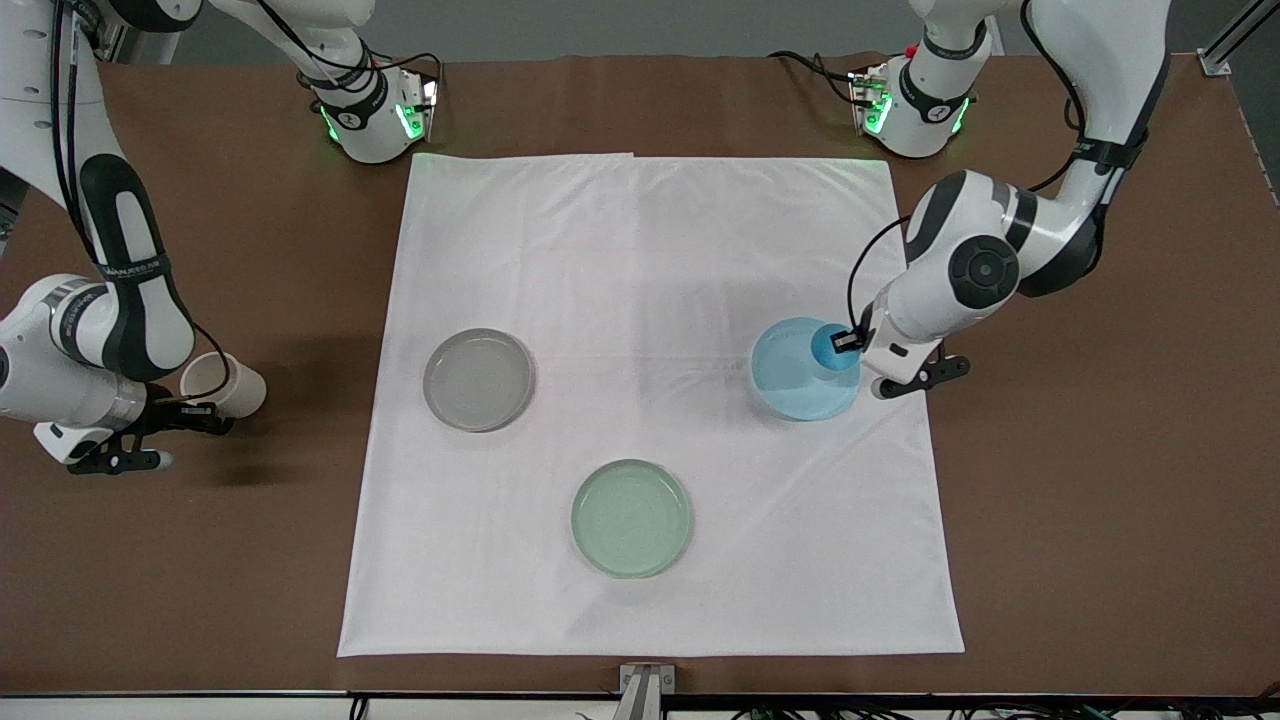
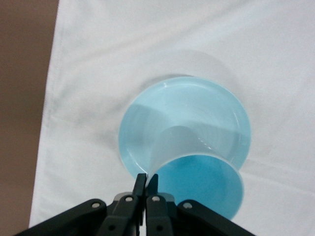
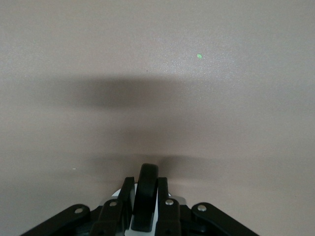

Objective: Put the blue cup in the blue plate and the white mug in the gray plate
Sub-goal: 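Lower the cup onto the blue plate while the right gripper carries the mug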

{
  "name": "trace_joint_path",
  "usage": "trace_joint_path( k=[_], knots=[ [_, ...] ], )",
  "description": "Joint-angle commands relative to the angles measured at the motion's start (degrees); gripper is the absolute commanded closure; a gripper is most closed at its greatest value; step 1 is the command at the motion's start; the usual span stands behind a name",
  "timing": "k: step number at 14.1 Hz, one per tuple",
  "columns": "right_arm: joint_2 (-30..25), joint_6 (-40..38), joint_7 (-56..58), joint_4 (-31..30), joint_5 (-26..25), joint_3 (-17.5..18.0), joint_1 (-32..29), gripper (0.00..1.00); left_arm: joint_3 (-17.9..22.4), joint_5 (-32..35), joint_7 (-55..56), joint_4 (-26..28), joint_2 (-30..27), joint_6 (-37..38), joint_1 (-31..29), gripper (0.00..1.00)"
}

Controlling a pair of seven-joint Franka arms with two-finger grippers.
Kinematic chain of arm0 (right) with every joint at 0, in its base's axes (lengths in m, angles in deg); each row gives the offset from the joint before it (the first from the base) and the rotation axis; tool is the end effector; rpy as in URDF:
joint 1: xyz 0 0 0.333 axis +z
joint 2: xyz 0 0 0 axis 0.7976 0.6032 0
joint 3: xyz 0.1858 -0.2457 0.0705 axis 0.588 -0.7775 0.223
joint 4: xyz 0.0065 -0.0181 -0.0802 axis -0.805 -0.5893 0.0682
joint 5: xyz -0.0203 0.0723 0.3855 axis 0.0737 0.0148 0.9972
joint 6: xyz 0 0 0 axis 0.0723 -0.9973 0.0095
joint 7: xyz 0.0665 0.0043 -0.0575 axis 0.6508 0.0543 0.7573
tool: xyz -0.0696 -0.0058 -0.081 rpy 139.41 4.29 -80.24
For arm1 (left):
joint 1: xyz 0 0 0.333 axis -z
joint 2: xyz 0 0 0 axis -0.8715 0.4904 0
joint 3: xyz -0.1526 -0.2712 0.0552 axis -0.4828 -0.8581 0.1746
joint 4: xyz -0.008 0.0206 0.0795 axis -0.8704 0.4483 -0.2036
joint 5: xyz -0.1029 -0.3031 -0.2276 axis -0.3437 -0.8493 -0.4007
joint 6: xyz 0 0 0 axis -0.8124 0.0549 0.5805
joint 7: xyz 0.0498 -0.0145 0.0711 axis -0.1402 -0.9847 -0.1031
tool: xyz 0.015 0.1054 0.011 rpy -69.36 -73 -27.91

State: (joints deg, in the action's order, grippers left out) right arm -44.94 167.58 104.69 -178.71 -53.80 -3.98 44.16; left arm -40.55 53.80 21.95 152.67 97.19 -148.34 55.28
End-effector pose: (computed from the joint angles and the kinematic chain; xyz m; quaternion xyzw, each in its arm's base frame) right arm 0.6203 -0.1784 0.2293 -0.9988 -0.0310 0.0377 0.0019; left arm 0.5278 -0.2198 0.2948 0.9840 0.1553 -0.0854 0.0175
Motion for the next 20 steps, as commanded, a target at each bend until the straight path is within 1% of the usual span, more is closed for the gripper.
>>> trace_joint_path(
  k=[1, 3, 4, 5, 6, 7, 8, 9, 10, 11, 12, 13, 14, 16, 18, 20],
  knots=[
    [-0.6, -0.2, 1.1, -0.6, 0.8, 0.4, -0.5, 0.87, 0.0, -0.2, 4.3, 0.3, 2.9, -3.7, 1.3, 1.00],
    [-1.1, -1.9, 1.0, -0.4, 0.8, 0.4, -0.3, 0.89, 0.0, 1.3, 6.1, 0.3, 4.5, -4.9, 2.4, 0.98],
    [-1.8, -3.7, 0.9, -0.1, 0.8, 0.4, 0.0, 0.90, 0.2, 2.4, 6.2, 0.0, 5.1, -4.9, 2.5, 0.89],
    [-3.0, -6.5, 0.5, 0.5, 0.8, 0.4, 0.8, 0.90, 0.2, 3.6, 6.3, -0.5, 5.9, -4.9, 2.2, 0.69],
    [-4.7, -9.8, 0.5, 1.4, 0.8, 0.4, 2.0, 0.90, 0.3, 3.8, 6.3, -0.7, 6.1, -4.9, 1.9, 0.40],
    [-6.1, -12.6, 0.5, 2.1, 0.8, 0.4, 2.8, 0.91, 0.4, 3.9, 6.2, -1.4, 5.7, -4.5, 1.4, 0.00],
    [-7.6, -14.9, 0.1, 2.4, 0.8, 0.4, 4.1, 0.92, 0.4, 3.9, 6.0, -2.4, 4.8, -3.7, 0.5, 0.00],
    [-8.8, -16.1, -1.6, 2.5, 0.8, 0.4, 5.7, 0.92, 0.3, 3.9, 5.8, -5.0, 3.2, -1.0, -1.0, 0.00],
    [-9.8, -17.2, -5.5, 2.4, 0.7, 0.4, 8.0, 0.92, 0.3, 3.9, 5.7, -9.5, 2.7, 3.7, -2.1, 0.00],
    [-10.5, -18.3, -9.3, 2.4, 0.4, 0.3, 10.6, 0.92, 0.3, 4.1, 5.0, -15.1, 3.0, 9.3, -3.3, 0.00],
    [-11.2, -19.5, -13.3, 2.4, 0.3, 0.3, 13.3, 0.92, 0.4, 5.0, 1.8, -21.7, 3.8, 15.0, -4.3, 0.00],
    [-11.5, -20.3, -17.0, 2.4, 0.3, 0.4, 15.8, 0.92, 0.4, 5.7, -1.8, -26.3, 4.5, 18.5, -5.6, 0.00],
    [-11.6, -20.3, -21.4, 2.4, 0.3, 0.3, 19.1, 0.92, 0.3, 5.6, -5.0, -28.7, 4.2, 20.2, -7.1, 0.00],
    [-11.3, -19.7, -28.1, 2.4, 0.2, 0.4, 24.1, 0.92, 0.0, 5.6, -7.1, -29.8, 2.6, 20.3, -10.1, 0.00],
    [-10.7, -17.5, -31.3, 2.2, 0.3, 0.4, 28.5, 0.92, 0.1, 5.6, -9.9, -33.0, 1.9, 21.1, -10.4, 0.00],
    [-9.4, -14.2, -36.8, 1.9, 0.5, 0.4, 32.0, 0.91, 0.3, 5.8, -10.1, -34.6, 0.0, 25.1, -10.5, 0.00]
  ],
)
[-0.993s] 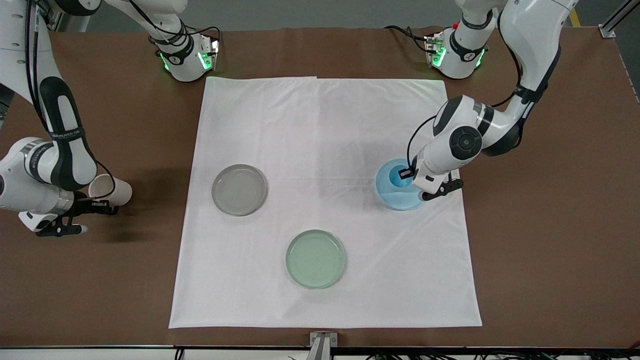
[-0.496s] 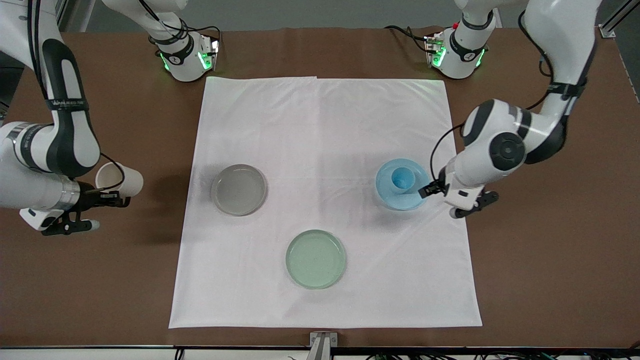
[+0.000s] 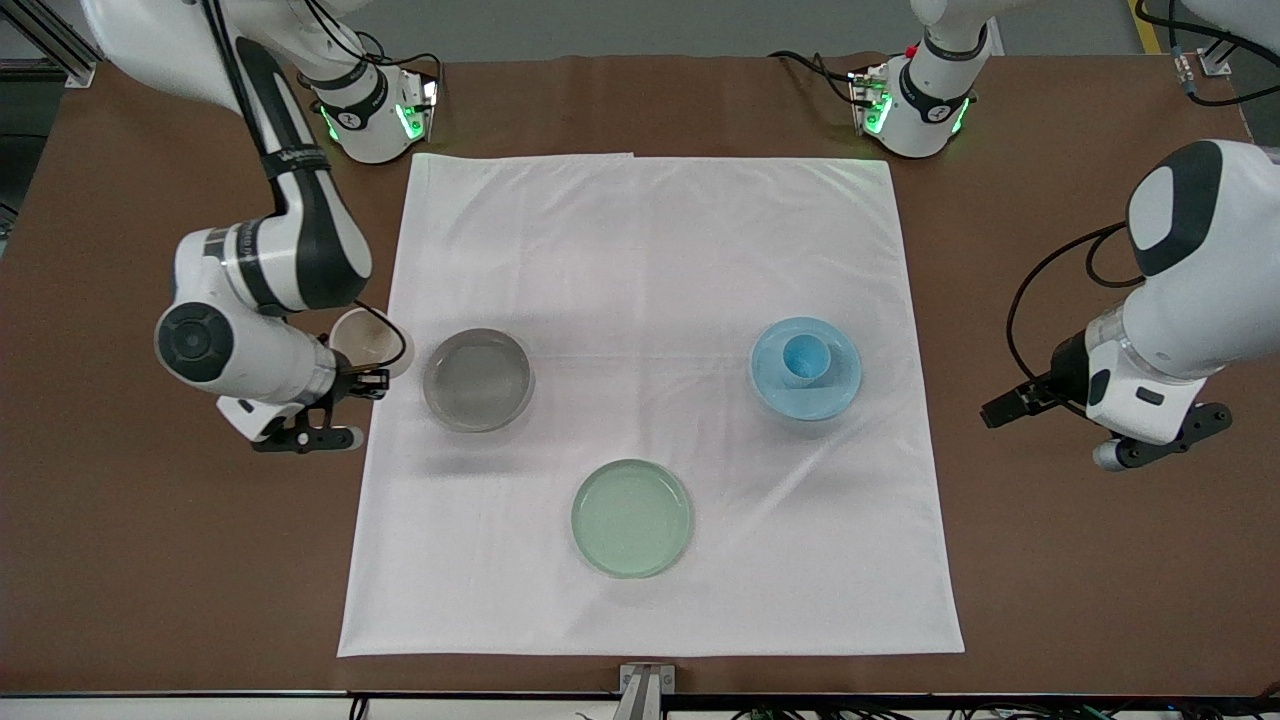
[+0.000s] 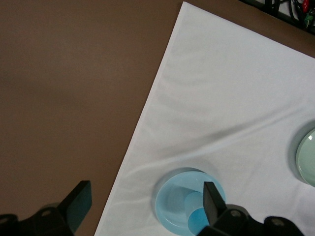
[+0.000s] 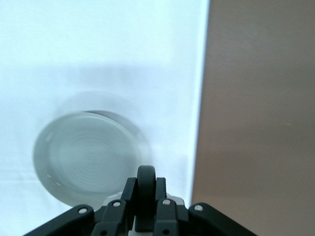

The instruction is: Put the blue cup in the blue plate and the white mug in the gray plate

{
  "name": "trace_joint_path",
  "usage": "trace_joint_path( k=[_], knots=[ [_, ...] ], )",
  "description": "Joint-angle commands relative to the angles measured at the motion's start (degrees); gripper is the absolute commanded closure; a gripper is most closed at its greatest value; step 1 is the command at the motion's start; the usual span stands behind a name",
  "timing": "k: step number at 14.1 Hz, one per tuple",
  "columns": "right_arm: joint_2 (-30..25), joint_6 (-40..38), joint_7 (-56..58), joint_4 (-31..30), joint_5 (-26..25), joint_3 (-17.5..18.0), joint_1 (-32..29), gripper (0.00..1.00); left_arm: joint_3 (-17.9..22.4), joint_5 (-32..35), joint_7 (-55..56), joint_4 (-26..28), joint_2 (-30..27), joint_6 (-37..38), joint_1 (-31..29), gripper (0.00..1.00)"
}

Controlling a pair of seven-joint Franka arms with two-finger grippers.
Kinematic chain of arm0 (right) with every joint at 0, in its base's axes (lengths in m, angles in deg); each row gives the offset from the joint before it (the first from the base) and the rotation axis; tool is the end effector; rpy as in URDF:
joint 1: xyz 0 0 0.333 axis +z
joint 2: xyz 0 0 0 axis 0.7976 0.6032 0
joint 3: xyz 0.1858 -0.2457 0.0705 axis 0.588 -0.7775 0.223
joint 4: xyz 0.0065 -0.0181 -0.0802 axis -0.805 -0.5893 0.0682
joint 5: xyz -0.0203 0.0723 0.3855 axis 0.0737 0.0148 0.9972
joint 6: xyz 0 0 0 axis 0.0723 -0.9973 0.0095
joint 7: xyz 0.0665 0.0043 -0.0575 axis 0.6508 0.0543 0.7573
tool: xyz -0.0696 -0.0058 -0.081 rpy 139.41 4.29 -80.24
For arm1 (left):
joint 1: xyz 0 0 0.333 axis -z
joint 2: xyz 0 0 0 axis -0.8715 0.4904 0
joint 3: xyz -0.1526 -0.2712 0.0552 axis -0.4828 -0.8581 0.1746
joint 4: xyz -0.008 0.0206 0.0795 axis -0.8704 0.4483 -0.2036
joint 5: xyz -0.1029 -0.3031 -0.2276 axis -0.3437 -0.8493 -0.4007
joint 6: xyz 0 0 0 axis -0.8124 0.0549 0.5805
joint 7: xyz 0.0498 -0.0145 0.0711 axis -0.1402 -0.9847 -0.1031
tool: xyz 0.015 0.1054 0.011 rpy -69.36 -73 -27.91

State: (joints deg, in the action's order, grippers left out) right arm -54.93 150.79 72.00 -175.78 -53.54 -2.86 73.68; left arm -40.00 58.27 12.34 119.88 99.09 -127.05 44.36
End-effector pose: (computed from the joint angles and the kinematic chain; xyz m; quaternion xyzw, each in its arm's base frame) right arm 0.6137 0.1630 0.3394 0.9973 0.0132 -0.0723 0.0042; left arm 0.6522 -0.0846 0.5024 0.9837 0.1766 0.0107 0.0316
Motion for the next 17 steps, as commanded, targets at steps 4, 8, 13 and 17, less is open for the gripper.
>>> trace_joint_path(
  k=[4, 8, 13, 17],
  knots=[
    [4.7, 9.3, -7.2, -1.1, 0.7, -0.7, 5.9, 0.91, -0.2, 1.4, -5.6, -4.2, -6.8, 10.0, 0.5, 0.00],
    [7.3, 12.3, -7.2, -1.1, 0.7, -0.6, 6.5, 0.90, 22.2, -2.1, -19.0, -3.4, -13.3, 18.4, 16.4, 0.00],
    [8.7, 12.5, -7.2, -1.1, 0.7, -0.6, 7.6, 0.90, 32.6, -7.5, -24.8, 2.2, -20.3, 21.0, 23.4, 0.00],
    [9.5, 13.1, -7.2, -1.1, 0.7, -0.6, 7.7, 0.85, 31.1, -7.3, -22.8, 2.9, -21.4, 21.0, 23.3, 0.00]
  ],
)
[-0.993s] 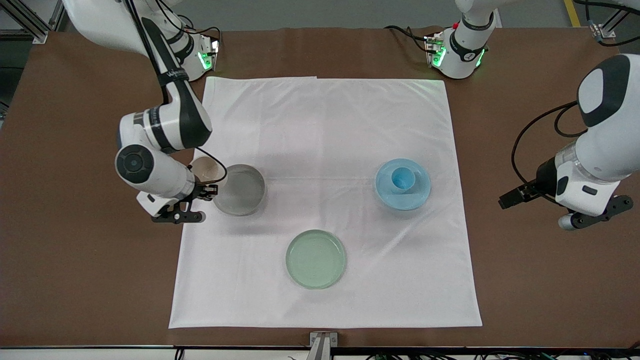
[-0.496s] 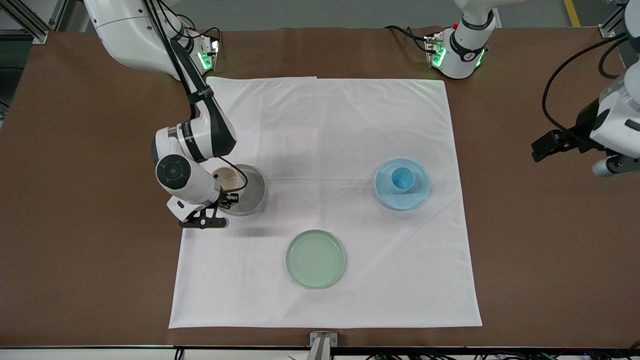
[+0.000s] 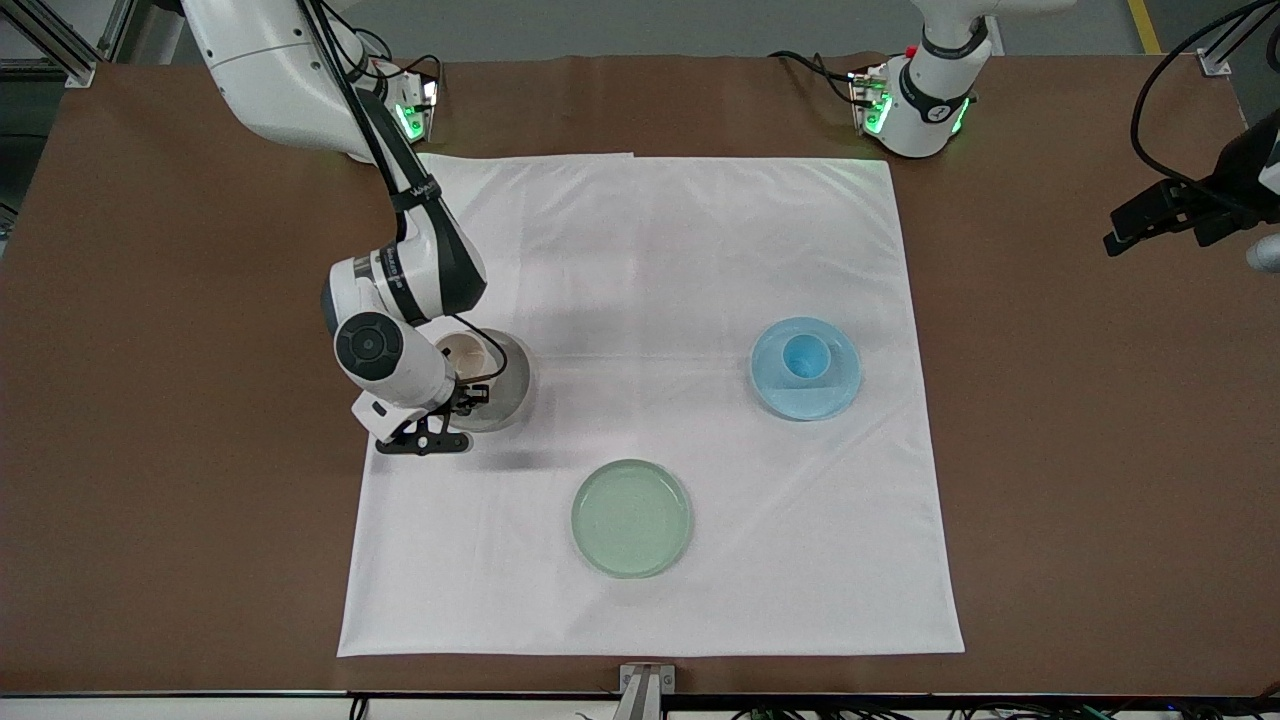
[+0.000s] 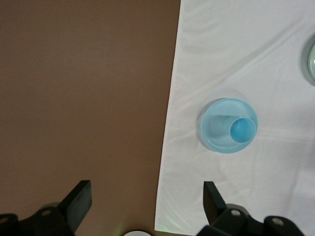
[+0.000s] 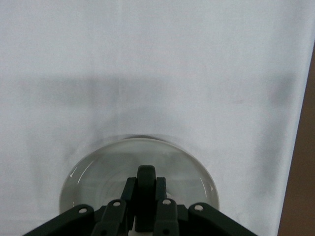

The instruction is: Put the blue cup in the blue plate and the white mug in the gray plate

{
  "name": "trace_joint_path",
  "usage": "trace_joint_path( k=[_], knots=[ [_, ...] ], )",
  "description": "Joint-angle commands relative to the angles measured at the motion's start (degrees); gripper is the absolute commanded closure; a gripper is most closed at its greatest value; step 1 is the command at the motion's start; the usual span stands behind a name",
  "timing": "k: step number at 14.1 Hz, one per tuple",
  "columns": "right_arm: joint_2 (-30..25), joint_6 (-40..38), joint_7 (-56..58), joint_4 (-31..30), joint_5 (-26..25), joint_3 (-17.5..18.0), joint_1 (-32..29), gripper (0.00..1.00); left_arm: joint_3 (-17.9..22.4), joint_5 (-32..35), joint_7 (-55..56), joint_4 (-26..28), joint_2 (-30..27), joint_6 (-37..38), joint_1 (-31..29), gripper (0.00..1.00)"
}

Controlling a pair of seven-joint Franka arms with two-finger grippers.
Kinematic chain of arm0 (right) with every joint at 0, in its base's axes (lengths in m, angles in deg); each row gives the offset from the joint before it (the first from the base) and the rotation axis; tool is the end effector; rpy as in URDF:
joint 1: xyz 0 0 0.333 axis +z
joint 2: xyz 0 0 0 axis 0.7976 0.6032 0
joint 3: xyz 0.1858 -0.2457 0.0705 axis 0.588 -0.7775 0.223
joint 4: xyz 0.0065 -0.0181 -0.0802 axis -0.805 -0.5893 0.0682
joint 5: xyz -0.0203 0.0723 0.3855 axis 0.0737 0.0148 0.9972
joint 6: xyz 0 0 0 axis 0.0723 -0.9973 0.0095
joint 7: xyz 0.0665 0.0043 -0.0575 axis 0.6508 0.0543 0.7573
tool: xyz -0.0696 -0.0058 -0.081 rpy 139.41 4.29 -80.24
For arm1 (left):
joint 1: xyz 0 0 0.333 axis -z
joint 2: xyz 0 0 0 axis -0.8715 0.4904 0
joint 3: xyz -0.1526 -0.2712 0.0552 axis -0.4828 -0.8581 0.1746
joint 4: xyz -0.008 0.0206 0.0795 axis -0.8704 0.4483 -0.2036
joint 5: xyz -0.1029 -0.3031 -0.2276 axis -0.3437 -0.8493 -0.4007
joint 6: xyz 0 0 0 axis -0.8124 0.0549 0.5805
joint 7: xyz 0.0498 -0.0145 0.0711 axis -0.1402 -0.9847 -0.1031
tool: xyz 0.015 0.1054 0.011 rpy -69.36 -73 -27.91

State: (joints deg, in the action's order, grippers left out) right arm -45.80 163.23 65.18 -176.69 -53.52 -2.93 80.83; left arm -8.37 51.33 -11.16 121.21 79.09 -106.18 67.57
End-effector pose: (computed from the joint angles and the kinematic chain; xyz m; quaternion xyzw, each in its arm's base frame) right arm 0.6032 0.2406 0.2468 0.9987 0.0135 -0.0464 0.0181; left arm 0.5382 -0.0331 0.6499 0.9988 0.0448 -0.0177 0.0058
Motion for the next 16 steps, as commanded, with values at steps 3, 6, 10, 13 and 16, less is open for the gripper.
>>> trace_joint_path(
  k=[3, 6, 10, 13, 16],
  knots=[
    [0.8, 1.0, -0.4, -0.1, 1.1, -0.5, 0.5, 0.83, -1.1, -0.6, 0.7, 1.7, -1.6, 0.0, 0.1, 0.00],
    [0.7, 0.4, -0.4, 0.1, 1.1, -0.5, 0.5, 0.23, -3.6, -0.4, 0.7, 2.6, -3.4, 0.2, -0.3, 0.00],
    [-6.5, -9.8, -0.2, 0.2, 0.9, -1.0, -0.2, 0.00, -3.8, -2.7, -0.8, 2.7, -3.8, 0.4, -0.7, 0.00],
    [-18.5, -25.3, -0.2, 0.0, 0.6, -2.7, -1.2, 0.00, -3.8, -2.3, -0.8, 4.0, -3.7, 0.4, -2.1, 0.00],
    [-28.6, -37.0, 0.6, -0.3, 0.1, -3.0, -5.9, 0.00, -4.3, -2.3, 0.4, 4.2, -3.9, -0.1, -2.1, 0.00]
  ],
)
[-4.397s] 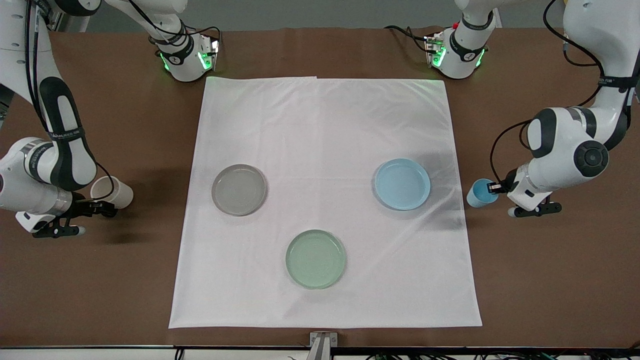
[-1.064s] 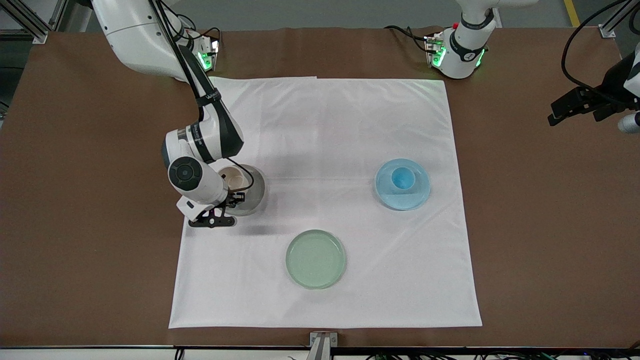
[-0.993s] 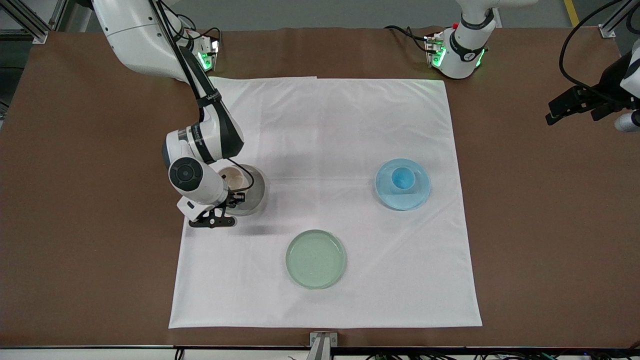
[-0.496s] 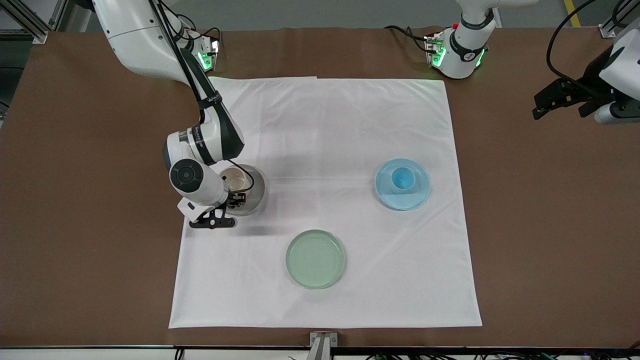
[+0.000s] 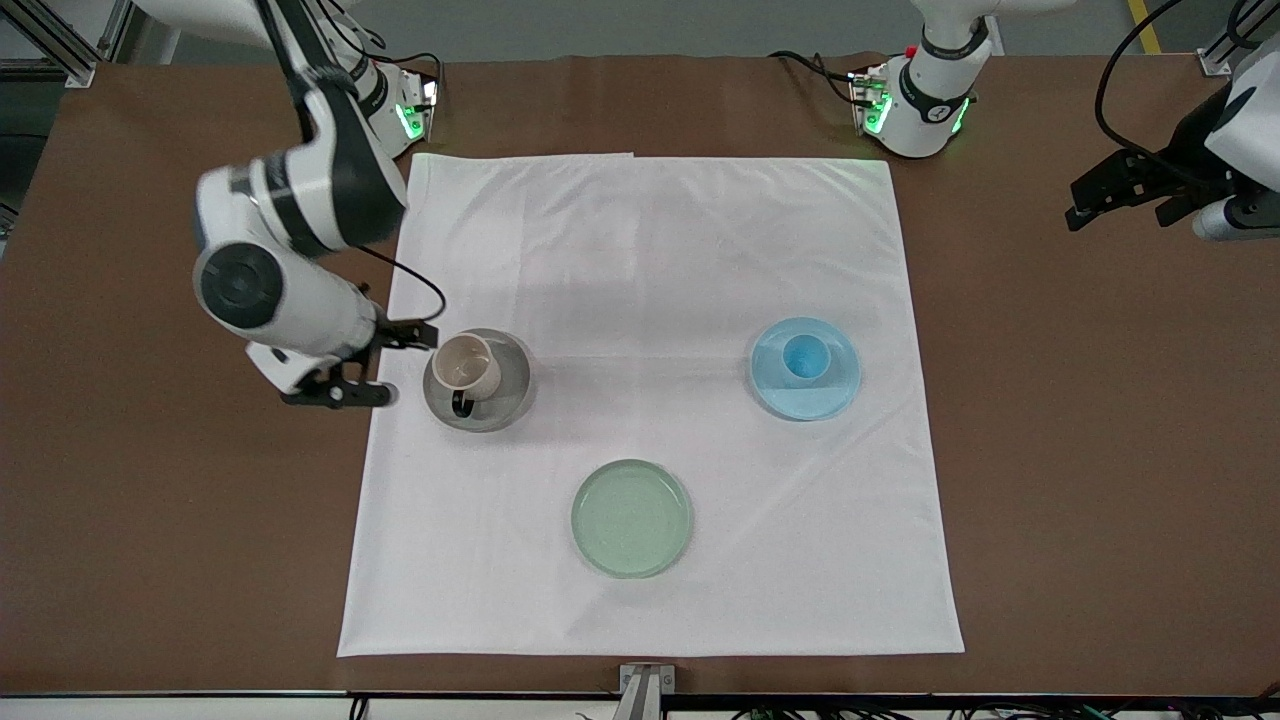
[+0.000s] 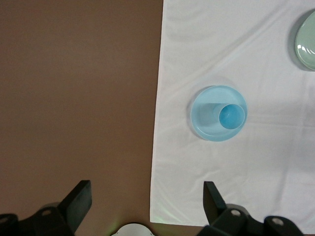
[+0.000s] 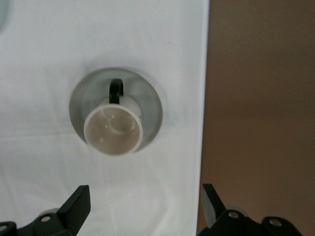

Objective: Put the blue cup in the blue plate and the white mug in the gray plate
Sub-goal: 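Open the right gripper and withdraw it from the mug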

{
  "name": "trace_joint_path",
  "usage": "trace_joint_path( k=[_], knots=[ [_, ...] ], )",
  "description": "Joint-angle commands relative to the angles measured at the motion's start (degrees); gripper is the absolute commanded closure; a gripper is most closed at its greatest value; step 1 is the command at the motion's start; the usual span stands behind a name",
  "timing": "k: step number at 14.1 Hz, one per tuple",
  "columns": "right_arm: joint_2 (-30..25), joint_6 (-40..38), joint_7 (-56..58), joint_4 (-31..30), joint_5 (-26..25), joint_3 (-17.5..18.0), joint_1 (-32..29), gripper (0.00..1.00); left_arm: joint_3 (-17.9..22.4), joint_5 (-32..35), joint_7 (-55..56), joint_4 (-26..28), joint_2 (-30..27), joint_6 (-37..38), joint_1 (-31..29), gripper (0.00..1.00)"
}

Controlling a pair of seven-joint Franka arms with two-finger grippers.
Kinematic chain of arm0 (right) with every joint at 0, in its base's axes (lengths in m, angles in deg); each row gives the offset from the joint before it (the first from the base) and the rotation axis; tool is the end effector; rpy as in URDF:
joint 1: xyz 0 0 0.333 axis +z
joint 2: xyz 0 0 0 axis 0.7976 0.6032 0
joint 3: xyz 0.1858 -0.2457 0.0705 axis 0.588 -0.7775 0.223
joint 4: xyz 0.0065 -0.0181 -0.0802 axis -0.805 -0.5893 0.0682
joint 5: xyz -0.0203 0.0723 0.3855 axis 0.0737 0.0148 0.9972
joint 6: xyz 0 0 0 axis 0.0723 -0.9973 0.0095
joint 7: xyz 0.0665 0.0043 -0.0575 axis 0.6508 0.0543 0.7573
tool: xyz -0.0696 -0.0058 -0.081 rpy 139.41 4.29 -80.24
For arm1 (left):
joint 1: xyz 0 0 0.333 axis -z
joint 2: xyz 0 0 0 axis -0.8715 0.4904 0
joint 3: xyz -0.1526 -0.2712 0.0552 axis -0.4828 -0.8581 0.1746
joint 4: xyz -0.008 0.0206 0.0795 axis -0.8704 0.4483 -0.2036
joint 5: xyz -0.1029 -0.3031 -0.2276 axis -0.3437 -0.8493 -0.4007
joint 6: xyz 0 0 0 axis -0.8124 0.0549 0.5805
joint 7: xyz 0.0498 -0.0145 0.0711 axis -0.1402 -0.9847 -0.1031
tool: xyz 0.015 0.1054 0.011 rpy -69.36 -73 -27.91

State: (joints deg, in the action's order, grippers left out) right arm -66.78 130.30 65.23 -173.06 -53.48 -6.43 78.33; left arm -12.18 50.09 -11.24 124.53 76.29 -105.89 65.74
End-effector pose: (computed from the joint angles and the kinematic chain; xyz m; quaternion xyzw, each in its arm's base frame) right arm 0.5633 0.1652 0.4643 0.9918 -0.0285 -0.1243 0.0129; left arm 0.5204 -0.0530 0.6488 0.9992 0.0259 -0.0261 0.0147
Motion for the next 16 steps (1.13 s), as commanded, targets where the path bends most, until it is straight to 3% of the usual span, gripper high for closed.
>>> trace_joint_path(
  k=[1, 6, 13, 16],
  knots=[
    [-10.0, -6.5, 0.6, -4.1, -1.0, 0.5, -4.9, 0.00, -0.5, -0.7, 0.6, 1.0, -1.4, -0.3, -0.4, 0.00],
    [-17.5, -7.6, 5.3, -10.1, -4.5, 0.5, -11.4, 0.00, -1.4, 1.6, 4.6, 2.1, -3.1, -0.1, -0.4, 0.00],
    [-17.5, -2.4, 21.4, -9.3, -5.0, 0.5, -22.2, 0.00, -1.6, 2.1, 5.3, 2.3, -3.3, 0.2, -0.5, 0.00],
    [-15.6, -1.4, 24.0, -3.7, -5.0, 0.5, -23.6, 0.00, -1.5, 2.1, 5.1, 2.2, -3.3, 0.2, -0.5, 0.00]
  ],
)
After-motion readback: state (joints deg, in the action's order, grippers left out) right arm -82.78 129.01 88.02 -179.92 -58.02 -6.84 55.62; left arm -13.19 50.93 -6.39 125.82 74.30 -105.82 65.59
